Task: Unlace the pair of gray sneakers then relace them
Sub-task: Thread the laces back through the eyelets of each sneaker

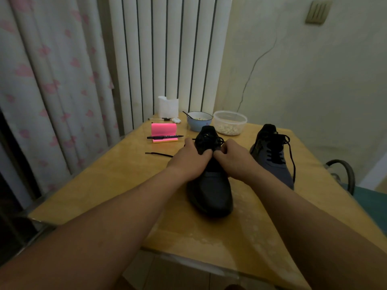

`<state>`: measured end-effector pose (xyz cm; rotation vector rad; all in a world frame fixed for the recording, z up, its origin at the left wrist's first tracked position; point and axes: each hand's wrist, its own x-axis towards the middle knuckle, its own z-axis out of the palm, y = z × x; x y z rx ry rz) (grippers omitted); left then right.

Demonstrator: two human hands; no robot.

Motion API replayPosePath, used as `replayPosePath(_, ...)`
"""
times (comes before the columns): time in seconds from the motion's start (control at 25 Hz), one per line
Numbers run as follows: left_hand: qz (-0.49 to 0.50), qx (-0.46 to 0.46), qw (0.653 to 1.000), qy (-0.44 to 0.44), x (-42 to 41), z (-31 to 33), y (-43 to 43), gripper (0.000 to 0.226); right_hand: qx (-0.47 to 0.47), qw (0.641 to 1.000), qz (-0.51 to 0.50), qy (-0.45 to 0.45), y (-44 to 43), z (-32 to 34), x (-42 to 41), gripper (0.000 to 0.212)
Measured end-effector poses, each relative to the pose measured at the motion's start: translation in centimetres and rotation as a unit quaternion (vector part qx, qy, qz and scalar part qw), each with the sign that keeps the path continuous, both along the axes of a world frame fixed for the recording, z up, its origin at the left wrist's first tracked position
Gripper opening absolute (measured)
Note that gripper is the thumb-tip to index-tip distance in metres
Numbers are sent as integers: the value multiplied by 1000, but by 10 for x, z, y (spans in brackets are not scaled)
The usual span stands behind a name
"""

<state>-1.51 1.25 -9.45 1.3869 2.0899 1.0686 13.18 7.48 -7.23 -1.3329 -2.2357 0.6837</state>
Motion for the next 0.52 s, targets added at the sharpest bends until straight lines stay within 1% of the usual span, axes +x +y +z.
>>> replayPosePath(0.08,32,2,999,-20,1,0,2,69,-25,999,-28,-28,1,2,-4,46)
replayPosePath(0.12,44,0,999,-16,3,-1,2,71,-20,998,-35,-46,1,0,-6,53)
replayPosePath(0.16,47,-5,999,5,4,-1,3,69,-11,998,-33,-61,0,-2,-8,53)
replayPosePath(0.24,36,-11,998,48,6,-1,3,55,57,992,-1,-113,-4,-4,-8,39)
replayPosePath(0.28,32,-8,998,56,5,-1,3,48,88,990,15,-110,-8,-4,-8,32)
replayPosePath(0.32,30,-3,998,60,4,-1,3,41,99,990,20,-99,-11,-5,-8,29)
replayPosePath(0.44,36,17,995,96,6,-7,0,28,115,989,13,-90,-14,-11,-10,34)
replayPosePath(0.52,49,43,993,99,8,-9,-1,31,137,983,-13,-122,-8,-20,-10,36)
